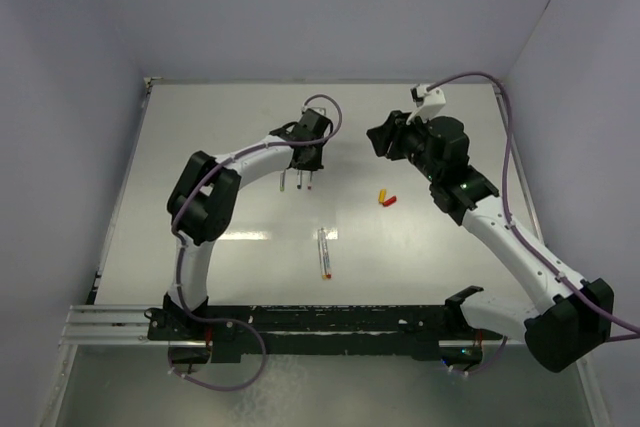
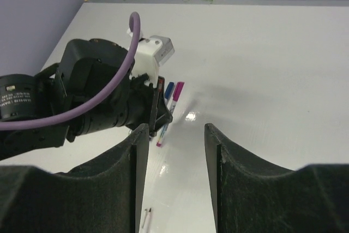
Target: Insert the pens into the pen caps
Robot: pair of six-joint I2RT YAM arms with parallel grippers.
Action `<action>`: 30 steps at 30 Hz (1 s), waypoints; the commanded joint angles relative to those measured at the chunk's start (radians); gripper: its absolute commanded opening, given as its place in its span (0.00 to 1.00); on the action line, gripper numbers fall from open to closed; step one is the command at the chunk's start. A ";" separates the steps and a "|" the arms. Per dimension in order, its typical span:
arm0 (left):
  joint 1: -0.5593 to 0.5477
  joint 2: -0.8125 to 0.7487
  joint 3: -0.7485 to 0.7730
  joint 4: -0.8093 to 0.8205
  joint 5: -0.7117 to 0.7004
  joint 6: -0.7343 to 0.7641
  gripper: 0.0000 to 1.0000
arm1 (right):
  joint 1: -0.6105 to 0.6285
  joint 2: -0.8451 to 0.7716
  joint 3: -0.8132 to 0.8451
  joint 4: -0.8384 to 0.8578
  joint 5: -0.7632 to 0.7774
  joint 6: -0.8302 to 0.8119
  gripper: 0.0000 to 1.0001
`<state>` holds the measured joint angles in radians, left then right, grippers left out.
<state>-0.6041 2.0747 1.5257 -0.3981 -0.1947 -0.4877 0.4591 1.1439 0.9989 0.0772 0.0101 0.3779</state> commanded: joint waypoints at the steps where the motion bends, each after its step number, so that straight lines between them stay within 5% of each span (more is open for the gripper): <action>1: 0.003 0.026 0.086 -0.021 -0.057 -0.013 0.08 | 0.003 -0.031 -0.032 0.002 0.005 0.008 0.47; 16: 0.002 0.101 0.129 -0.046 -0.050 -0.042 0.22 | 0.003 -0.023 -0.053 0.003 -0.006 0.019 0.40; 22: 0.003 0.087 0.128 -0.039 -0.048 -0.041 0.27 | 0.003 -0.021 -0.060 0.011 0.004 0.020 0.53; 30: 0.002 0.001 0.133 -0.021 -0.043 -0.015 0.30 | 0.003 -0.029 -0.083 0.018 0.043 0.032 0.56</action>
<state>-0.6041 2.1693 1.6180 -0.4423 -0.2325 -0.5125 0.4591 1.1339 0.9230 0.0563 0.0132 0.3954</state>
